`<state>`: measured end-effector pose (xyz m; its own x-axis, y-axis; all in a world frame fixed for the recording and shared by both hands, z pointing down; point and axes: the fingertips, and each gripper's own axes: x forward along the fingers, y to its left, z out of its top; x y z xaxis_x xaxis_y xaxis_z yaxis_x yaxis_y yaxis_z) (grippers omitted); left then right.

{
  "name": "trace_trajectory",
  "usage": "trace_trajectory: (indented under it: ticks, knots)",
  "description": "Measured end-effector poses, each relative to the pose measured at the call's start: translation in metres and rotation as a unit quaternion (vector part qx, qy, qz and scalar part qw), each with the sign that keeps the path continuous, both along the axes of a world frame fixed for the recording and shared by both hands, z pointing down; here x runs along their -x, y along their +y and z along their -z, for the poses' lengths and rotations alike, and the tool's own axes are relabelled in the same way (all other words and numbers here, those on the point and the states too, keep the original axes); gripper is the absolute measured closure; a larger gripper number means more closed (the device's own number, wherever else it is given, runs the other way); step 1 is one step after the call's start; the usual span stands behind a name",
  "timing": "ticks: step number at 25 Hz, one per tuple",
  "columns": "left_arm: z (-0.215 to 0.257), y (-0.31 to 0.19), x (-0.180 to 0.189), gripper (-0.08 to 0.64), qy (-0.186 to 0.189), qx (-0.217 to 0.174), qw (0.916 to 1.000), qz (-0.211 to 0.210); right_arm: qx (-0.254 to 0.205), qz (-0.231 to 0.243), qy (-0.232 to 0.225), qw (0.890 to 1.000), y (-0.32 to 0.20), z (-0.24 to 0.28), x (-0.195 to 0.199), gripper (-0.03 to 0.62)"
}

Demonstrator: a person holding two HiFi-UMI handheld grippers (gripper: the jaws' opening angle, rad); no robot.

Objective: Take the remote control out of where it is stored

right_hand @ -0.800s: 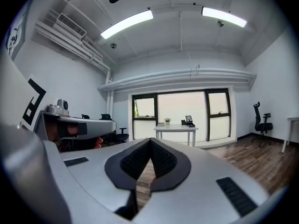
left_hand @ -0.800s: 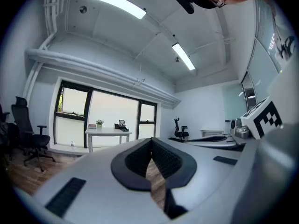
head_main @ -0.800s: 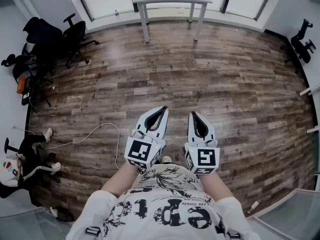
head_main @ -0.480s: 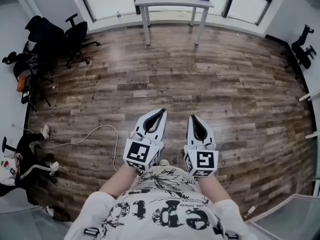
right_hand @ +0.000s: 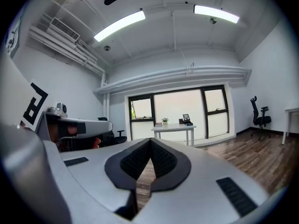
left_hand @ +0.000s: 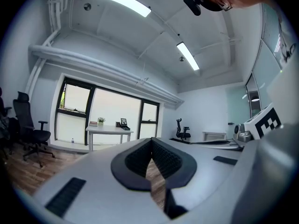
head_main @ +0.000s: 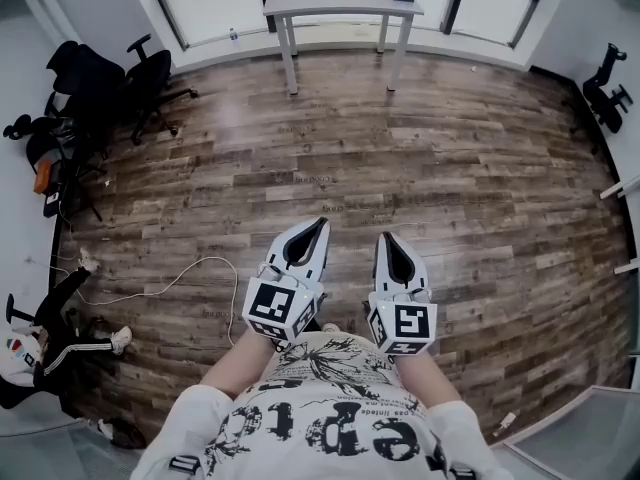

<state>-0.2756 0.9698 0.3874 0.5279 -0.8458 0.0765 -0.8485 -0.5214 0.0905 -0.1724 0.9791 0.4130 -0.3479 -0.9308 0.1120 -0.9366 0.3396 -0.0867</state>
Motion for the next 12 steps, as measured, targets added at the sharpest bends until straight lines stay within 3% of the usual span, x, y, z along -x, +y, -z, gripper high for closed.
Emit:
trace_trajectory:
  ticks: [12]
  knots:
    - [-0.016, -0.052, 0.000, 0.552, -0.002, 0.027, 0.9995, -0.015, 0.032, -0.019, -0.013, 0.999, -0.049, -0.022, -0.002, 0.591]
